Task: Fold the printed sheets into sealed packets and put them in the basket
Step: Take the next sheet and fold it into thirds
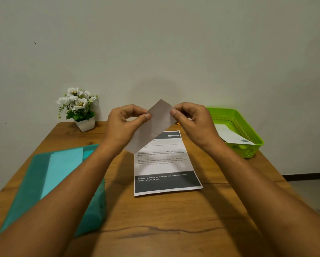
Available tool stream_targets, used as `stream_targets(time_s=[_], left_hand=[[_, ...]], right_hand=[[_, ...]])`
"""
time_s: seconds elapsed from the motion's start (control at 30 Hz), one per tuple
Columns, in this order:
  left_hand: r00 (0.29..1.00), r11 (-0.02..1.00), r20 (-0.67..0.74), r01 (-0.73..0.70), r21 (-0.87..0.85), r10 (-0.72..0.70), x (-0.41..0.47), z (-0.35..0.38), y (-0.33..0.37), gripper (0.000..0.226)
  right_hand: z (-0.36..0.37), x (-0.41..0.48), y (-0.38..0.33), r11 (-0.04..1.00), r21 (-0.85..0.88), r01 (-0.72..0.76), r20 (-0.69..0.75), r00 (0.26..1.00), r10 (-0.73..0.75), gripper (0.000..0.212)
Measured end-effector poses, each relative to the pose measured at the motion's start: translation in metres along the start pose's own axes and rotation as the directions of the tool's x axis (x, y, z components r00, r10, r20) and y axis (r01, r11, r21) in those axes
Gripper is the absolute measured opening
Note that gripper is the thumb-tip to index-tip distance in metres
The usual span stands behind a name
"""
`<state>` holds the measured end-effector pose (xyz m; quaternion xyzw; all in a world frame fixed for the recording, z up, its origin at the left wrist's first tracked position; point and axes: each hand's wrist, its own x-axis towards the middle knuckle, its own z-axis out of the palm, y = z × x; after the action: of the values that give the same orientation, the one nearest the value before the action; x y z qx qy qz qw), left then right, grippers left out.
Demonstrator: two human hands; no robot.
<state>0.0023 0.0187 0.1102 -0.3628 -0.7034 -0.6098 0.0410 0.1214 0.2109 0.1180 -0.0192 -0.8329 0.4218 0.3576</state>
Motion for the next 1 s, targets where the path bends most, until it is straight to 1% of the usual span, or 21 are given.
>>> stream_targets(time_s=[0.07, 0.13, 0.2, 0.27, 0.33, 0.37, 0.43, 0.53, 0.6, 0.73, 0.83, 0.93, 1.0], left_hand=[[1.0, 1.0, 0.013, 0.025, -0.016, -0.025, -0.001, 0.0, -0.002, 0.001], [0.999, 1.0, 0.047, 0.002, 0.015, -0.002, -0.001, 0.0, 0.001, 0.009], [0.993, 0.993, 0.09, -0.087, 0.077, 0.08, 0.002, 0.001, 0.011, 0.02], [0.972, 0.956, 0.152, -0.21, 0.203, 0.181, 0.008, 0.001, 0.025, 0.022], [0.942, 0.892, 0.21, -0.32, 0.319, 0.263, 0.013, 0.0, 0.037, 0.016], [0.934, 0.877, 0.213, -0.346, 0.333, 0.287, 0.015, -0.001, 0.04, 0.014], [0.949, 0.911, 0.152, -0.31, 0.273, 0.277, 0.016, -0.002, 0.041, 0.01], [0.98, 0.971, 0.041, -0.2, 0.13, 0.196, 0.013, -0.001, 0.033, 0.005], [0.982, 0.972, 0.04, -0.187, 0.142, 0.183, 0.009, -0.001, 0.027, 0.006], [0.963, 0.932, 0.103, -0.267, 0.244, 0.249, 0.005, 0.0, 0.034, 0.016], [0.951, 0.915, 0.116, -0.309, 0.258, 0.288, 0.007, 0.001, 0.039, 0.013], [0.952, 0.92, 0.117, -0.304, 0.248, 0.283, 0.007, -0.001, 0.036, 0.011], [0.961, 0.933, 0.108, -0.275, 0.23, 0.256, 0.006, -0.002, 0.033, 0.011]], right_hand=[[-0.001, -0.001, -0.001, 1.0, -0.021, -0.006, -0.002, 1.0, 0.006, 0.014], [0.0, -0.001, -0.004, 0.996, -0.087, 0.007, 0.007, 1.0, -0.006, 0.014], [0.002, 0.001, -0.008, 0.977, -0.199, 0.076, 0.063, 0.996, -0.064, 0.015], [0.005, 0.003, -0.014, 0.941, -0.299, 0.16, 0.134, 0.983, -0.125, 0.017], [0.006, 0.004, -0.019, 0.942, -0.284, 0.18, 0.128, 0.981, -0.149, 0.016], [0.007, 0.004, -0.021, 0.963, -0.224, 0.151, 0.096, 0.986, -0.133, 0.014], [0.008, 0.003, -0.021, 0.994, -0.077, 0.078, 0.028, 0.997, -0.076, 0.011], [0.012, 0.002, -0.019, 0.999, 0.046, 0.017, -0.008, 1.0, -0.017, 0.015], [0.015, 0.001, -0.017, 0.999, 0.024, 0.033, -0.01, 0.999, -0.033, 0.014], [0.02, -0.001, -0.019, 0.992, -0.084, 0.092, 0.058, 0.994, -0.088, 0.015], [0.024, -0.001, -0.02, 0.983, -0.133, 0.127, 0.095, 0.989, -0.114, 0.016], [0.025, -0.002, -0.019, 0.984, -0.133, 0.12, 0.104, 0.989, -0.107, 0.017], [0.025, -0.003, -0.019, 0.987, -0.122, 0.106, 0.109, 0.99, -0.093, 0.019]])
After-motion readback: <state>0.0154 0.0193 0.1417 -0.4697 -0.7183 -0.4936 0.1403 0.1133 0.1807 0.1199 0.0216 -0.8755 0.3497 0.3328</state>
